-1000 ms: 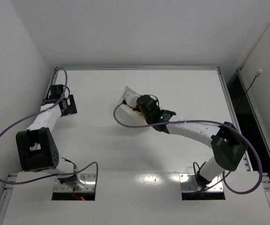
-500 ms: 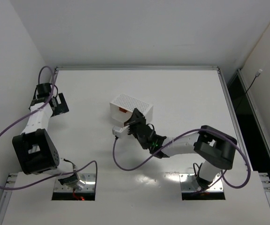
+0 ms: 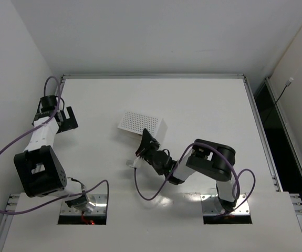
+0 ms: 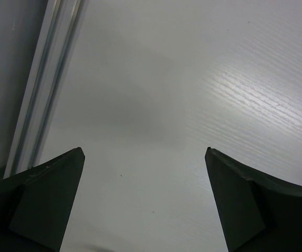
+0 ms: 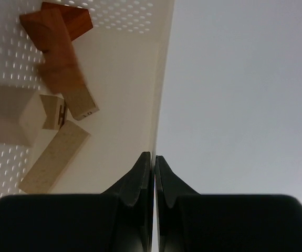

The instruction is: Build the wood block tower

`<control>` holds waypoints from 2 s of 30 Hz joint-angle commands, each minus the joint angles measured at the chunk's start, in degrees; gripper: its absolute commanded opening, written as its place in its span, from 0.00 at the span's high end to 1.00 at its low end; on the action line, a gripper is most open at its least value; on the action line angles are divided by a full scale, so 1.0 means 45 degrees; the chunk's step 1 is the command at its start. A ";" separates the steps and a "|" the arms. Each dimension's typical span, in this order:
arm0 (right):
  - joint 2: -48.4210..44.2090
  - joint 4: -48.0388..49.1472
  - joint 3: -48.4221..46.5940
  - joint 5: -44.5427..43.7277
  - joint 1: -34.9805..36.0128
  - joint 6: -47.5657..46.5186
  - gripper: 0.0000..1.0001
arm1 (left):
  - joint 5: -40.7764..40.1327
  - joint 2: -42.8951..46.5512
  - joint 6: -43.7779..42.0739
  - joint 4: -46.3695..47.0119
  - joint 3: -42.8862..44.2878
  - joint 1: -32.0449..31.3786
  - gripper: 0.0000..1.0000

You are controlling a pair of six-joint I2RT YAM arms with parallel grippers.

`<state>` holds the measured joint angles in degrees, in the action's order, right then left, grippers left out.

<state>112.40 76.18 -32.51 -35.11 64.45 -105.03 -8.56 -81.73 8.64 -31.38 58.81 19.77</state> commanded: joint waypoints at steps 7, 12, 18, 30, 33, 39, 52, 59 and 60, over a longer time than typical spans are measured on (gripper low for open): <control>-0.0251 0.6098 -0.0607 0.1143 0.0638 -0.3241 1.00 | 0.0222 0.0468 -0.0534 -0.0117 -0.0391 0.0177 0.00; -0.0485 0.6098 0.0700 0.0908 0.1225 -0.3847 1.00 | 0.0474 0.0585 -0.0650 -0.0117 -0.0509 0.0177 0.00; -0.0603 0.6098 0.0489 0.0772 0.1402 -0.3983 1.00 | 0.0593 0.0956 -0.0651 0.0000 -0.0860 0.0177 0.00; 0.0021 0.5707 -0.2363 0.0459 -0.0062 -0.3983 1.00 | 0.0710 0.1737 -0.0769 0.0117 -0.1506 0.0177 0.00; 0.0140 0.5591 -0.3183 0.0168 -0.0473 -0.3983 1.00 | 0.0710 0.1737 -0.0651 0.0117 -0.1369 0.0177 0.00; -0.0132 0.4542 -0.5153 -0.1837 -0.1447 -0.2622 1.00 | 0.0710 0.1483 -0.0651 0.0117 -0.1116 0.0177 0.00; -0.4368 -0.6655 -0.6307 -0.7041 -0.3188 0.8089 1.00 | 0.3102 0.0933 -0.2211 0.0250 0.0330 0.0060 0.00; -0.4278 -2.2800 -1.1131 -0.1334 -0.5350 1.9538 1.00 | 0.4008 0.1446 -0.2645 0.0918 0.0700 -0.1052 0.00; -0.4159 -2.4046 -1.1424 -0.0622 -0.5762 2.0035 1.00 | 0.4011 0.1154 -0.2644 0.0918 0.0856 -0.1053 0.00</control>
<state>91.92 -1.32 -79.90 -50.19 43.38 -39.68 6.00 -76.64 -1.67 -29.91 59.24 16.32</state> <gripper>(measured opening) 0.008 0.996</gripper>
